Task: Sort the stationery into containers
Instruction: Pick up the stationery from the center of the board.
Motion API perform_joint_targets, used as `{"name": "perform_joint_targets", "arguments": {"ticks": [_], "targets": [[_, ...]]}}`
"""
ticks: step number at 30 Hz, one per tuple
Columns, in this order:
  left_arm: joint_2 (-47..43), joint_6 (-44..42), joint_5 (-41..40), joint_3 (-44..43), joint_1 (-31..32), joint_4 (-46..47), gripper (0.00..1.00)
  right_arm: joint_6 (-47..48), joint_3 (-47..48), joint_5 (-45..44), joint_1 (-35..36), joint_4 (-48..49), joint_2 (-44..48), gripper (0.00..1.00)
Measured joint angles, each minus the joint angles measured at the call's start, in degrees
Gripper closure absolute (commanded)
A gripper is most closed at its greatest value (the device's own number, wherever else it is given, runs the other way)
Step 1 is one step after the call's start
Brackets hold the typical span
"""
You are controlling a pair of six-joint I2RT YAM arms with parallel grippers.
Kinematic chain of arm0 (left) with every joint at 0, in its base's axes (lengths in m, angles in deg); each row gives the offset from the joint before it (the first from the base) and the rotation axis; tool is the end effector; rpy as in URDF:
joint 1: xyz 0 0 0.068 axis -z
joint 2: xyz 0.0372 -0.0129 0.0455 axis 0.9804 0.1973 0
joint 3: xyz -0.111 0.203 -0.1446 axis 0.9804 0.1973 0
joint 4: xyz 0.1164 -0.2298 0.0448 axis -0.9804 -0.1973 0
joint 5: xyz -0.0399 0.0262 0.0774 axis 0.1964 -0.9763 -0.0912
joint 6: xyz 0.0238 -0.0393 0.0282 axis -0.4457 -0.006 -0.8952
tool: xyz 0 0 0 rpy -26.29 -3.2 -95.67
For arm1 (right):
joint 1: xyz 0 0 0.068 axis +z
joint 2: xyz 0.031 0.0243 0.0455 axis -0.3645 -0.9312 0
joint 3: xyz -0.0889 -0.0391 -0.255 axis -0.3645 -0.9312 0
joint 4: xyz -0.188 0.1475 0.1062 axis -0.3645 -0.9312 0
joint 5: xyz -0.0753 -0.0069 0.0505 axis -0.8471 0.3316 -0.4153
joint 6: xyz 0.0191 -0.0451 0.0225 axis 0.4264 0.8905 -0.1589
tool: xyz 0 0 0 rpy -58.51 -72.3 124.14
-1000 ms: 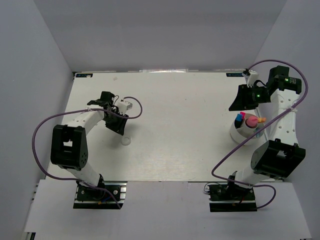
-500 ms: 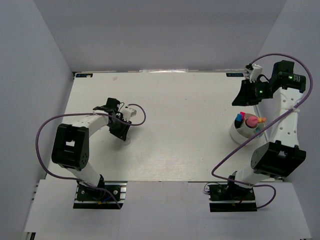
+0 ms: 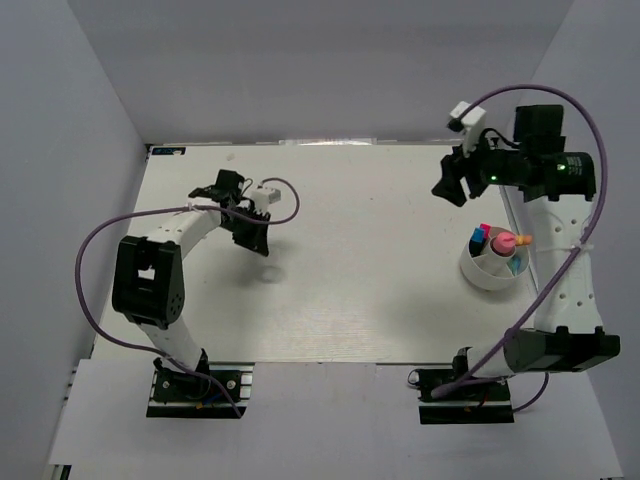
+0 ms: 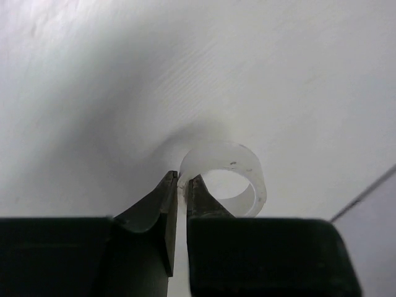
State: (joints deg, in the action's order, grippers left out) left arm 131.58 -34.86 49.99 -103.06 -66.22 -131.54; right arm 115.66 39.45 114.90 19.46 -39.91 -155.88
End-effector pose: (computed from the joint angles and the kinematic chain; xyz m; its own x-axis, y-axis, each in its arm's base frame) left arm 0.3143 -0.0840 0.1925 -0.8276 0.4375 -0.3518 0.5439 0.7801 -0.3092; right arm 0.2528 0.0120 0.4632 -0.3127 -0.4636 -0.8291 -0.7112 0.6928 -0.1191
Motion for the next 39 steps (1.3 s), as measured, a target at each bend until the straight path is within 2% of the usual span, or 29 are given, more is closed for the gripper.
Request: {"name": "perform_joint_targets", "arguments": {"ticks": [5,8,13,18,23,28,34,39], "targets": [[3.28,5.05,15.21,-14.45,3.54,-3.08,1.0,6.03,-0.76,-5.9,17.0,4.28,1.86,0.44],[6.08,7.39,22.43,-19.02,6.19,-3.48,1.0,11.43,-2.58,-8.55,26.29,6.1,2.05,0.46],[7.17,9.05,29.94,-16.72,9.51,-5.79,0.95,21.92,-13.27,-15.26,42.56,9.51,4.04,0.5],[6.95,9.86,35.52,-11.02,10.29,-7.21,0.98,29.07,-24.48,-19.5,56.19,12.31,6.1,0.5],[5.18,10.6,39.54,-6.88,10.56,-7.15,1.0,31.32,-27.1,-22.01,62.66,13.97,6.69,0.48],[2.25,9.79,39.76,-5.29,12.7,-7.3,1.0,31.23,-26.93,-23.17,67.3,16.92,4.7,0.48],[-2.27,9.09,38.03,-2.6,15.5,-7.61,1.0,31.15,-27.43,-24.41,69.29,18.78,3.56,0.45],[-3.48,8.79,37.33,-2.4,16.37,-7.5,0.99,31.89,-31.34,-26.08,70.16,20.7,3.54,0.43]]}}
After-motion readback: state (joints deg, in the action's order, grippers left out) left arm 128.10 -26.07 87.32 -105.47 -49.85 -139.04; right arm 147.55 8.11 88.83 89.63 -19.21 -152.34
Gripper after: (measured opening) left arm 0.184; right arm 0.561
